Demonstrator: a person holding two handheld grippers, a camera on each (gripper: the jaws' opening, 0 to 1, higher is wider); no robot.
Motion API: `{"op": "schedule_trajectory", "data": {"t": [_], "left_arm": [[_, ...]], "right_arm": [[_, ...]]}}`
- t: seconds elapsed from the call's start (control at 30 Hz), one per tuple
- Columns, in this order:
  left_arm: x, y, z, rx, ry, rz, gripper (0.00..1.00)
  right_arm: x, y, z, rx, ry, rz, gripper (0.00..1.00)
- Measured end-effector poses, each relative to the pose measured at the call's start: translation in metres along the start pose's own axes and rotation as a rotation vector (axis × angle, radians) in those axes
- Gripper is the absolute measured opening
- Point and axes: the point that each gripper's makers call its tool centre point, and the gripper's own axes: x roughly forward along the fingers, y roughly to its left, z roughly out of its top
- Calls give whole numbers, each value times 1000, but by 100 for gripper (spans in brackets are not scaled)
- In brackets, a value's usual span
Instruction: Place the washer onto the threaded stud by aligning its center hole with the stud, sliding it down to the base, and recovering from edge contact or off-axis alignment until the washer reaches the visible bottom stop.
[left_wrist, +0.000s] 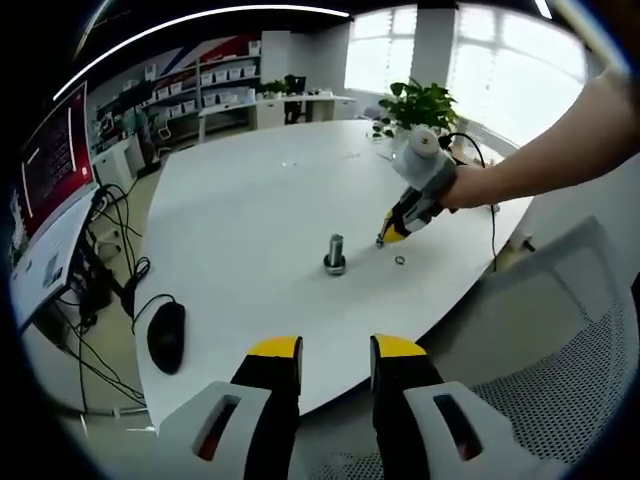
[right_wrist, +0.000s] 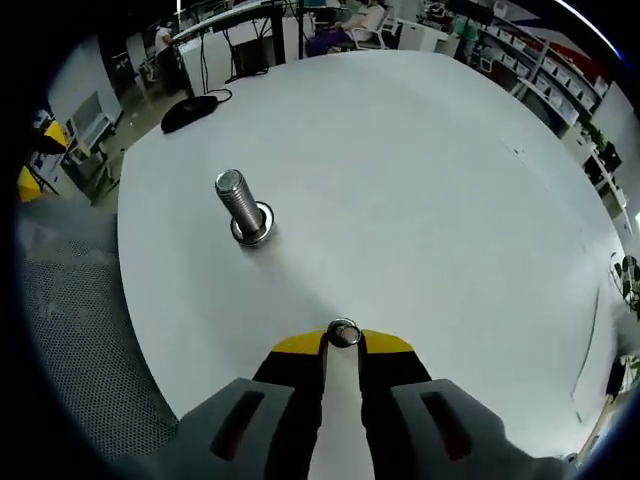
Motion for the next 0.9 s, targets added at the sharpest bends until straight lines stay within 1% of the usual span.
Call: {"op": "schedule_trajectory", "data": {"t": [0.17,0.23,0.33,0.43,0.63,0.7,0.83,0.9], "left_arm": [[0,0,-2,-4,10,2,25],[0,0,-1,-4,6,1,25],[1,0,0,-3,5,-4,25],[1,-2,-1,0,7,-11,25],[1,-5,0,10,4,-26,25],[1,-7,0,10,1,-32,25],[0,-8,2,5,-8,-44,25],[0,-10,1,8,-10,-49,26]], "right_arm": [[4,1,-3,-6,7,1,16],[5,0,-5,12,18,6,16],[1,0,-5,7,12,-1,17],[-3,-3,-10,25,16,-7,18],[-13,-5,-24,43,33,-22,19],[-17,-4,-34,64,54,-24,19],[-25,4,-47,34,71,-25,20],[-28,6,-54,38,84,-27,20]]}}
